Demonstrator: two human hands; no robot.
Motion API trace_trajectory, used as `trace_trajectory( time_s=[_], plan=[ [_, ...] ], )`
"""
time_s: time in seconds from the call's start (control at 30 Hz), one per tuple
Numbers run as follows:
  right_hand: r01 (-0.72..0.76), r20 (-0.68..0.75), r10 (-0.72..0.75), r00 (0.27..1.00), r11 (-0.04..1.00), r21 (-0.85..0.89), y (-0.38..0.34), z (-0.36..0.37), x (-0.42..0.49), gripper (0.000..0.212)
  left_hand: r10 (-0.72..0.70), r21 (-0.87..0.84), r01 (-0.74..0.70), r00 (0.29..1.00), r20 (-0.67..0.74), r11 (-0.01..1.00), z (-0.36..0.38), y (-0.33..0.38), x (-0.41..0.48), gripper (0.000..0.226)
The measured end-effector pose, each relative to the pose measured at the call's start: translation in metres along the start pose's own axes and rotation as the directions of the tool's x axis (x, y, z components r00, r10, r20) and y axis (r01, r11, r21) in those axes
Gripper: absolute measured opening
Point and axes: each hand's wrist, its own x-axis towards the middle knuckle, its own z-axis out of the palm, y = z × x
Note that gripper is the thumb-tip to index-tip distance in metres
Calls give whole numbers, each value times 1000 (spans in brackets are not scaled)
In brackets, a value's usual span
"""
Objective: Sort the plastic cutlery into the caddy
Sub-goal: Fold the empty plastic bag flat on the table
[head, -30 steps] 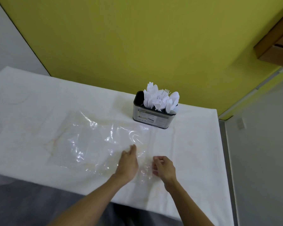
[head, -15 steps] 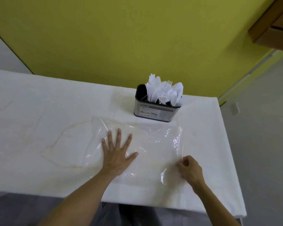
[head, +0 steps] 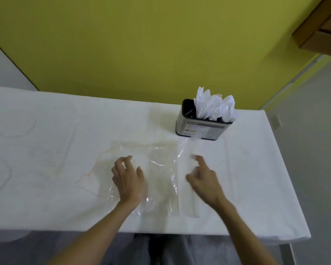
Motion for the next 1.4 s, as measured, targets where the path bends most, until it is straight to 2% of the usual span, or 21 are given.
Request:
trace_trajectory(
  time_s=[0.07, 0.13, 0.17, 0.2, 0.23, 0.27, 0.3, 0.33, 0.4, 0.43, 0.5, 0.57, 0.63, 0.7, 0.77, 0.87, 1.0, 1.1, 1.2, 1.3, 1.4],
  plan=[
    [42, 117, -23, 993, 985, -167, -19, 39, 2, 63, -161, -126, 170, 984, 80, 977, -7, -8, 4, 44],
    [50, 271, 6, 963, 979, -200, -32, 68, 3, 60, -163, -200, 179, 982, 94, 963, -13, -15, 7, 42],
    [47, 298, 15, 954, 979, -197, -33, 75, 4, 55, -152, -200, 161, 987, 59, 967, -16, -17, 8, 40],
    [67, 241, -13, 970, 974, -215, -32, 79, 5, 48, -155, -167, 153, 988, 5, 974, -20, -17, 8, 39],
    [60, 105, -36, 994, 969, -241, -28, 80, 7, 41, -178, -121, 171, 983, -49, 978, -24, -18, 9, 40],
    [1, -81, -20, 997, 973, -229, -22, 79, 10, 34, -233, -88, 226, 969, -79, 970, -28, -20, 10, 43],
    [-100, -226, 65, 972, 984, -147, -14, 78, 13, 27, -313, -73, 309, 948, -63, 948, -31, -22, 13, 48],
    [-213, -280, 191, 941, 976, -48, -8, 76, 15, 30, -395, -62, 395, 918, -2, 917, -32, -25, 15, 52],
    [-375, -159, 388, 908, 921, 104, 4, 76, 19, 54, -466, -41, 475, 875, 136, 879, -30, -30, 17, 51],
    [-407, -84, 422, 903, 900, 154, 9, 76, 21, 60, -436, -65, 454, 881, 183, 889, -29, -31, 16, 45],
    [-417, -35, 438, 898, 875, 244, 9, 76, 21, 56, -299, -157, 341, 923, 242, 927, -30, -25, 9, 34],
    [-368, -99, 393, 914, 907, 204, 12, 68, 17, 37, -116, -220, 179, 955, 272, 959, -33, -8, -6, 26],
    [-267, -222, 299, 928, 950, 164, 15, 56, 9, 21, 49, -305, 39, 960, 276, 951, -35, 16, -23, 26],
    [-142, -340, 211, 916, 966, 216, 18, 35, -6, 17, 159, -384, -33, 941, 299, 923, -35, 50, -41, 33],
    [-16, -441, 131, 888, 967, 255, 22, 10, -18, 21, 236, -496, -9, 887, 396, 868, -32, 87, -56, 41],
    [98, -561, 72, 825, 958, 268, 40, -43, -36, 24, 403, -692, 119, 737, 542, 712, -19, 156, -90, 50],
    [219, -712, 51, 700, 934, 282, 71, -118, -53, 41, 564, -770, 184, 581, 587, 611, 10, 240, -124, 51],
    [250, -776, 79, 625, 922, 295, 120, -186, -64, 47, 642, -767, 193, 446, 624, 611, 51, 314, -154, 47],
    [235, -790, 161, 592, 903, 360, 173, -237, -63, 31, 668, -752, 191, 360, 652, 631, 96, 372, -182, 30],
    [166, -796, 235, 558, 908, 384, 236, -269, -51, 17, 657, -727, 165, 332, 677, 667, 153, 414, -205, 28],
    [71, -735, 348, 582, 879, 472, 320, -284, -30, 14, 593, -656, 107, 339, 730, 747, 229, 447, -223, 36]
  ],
)
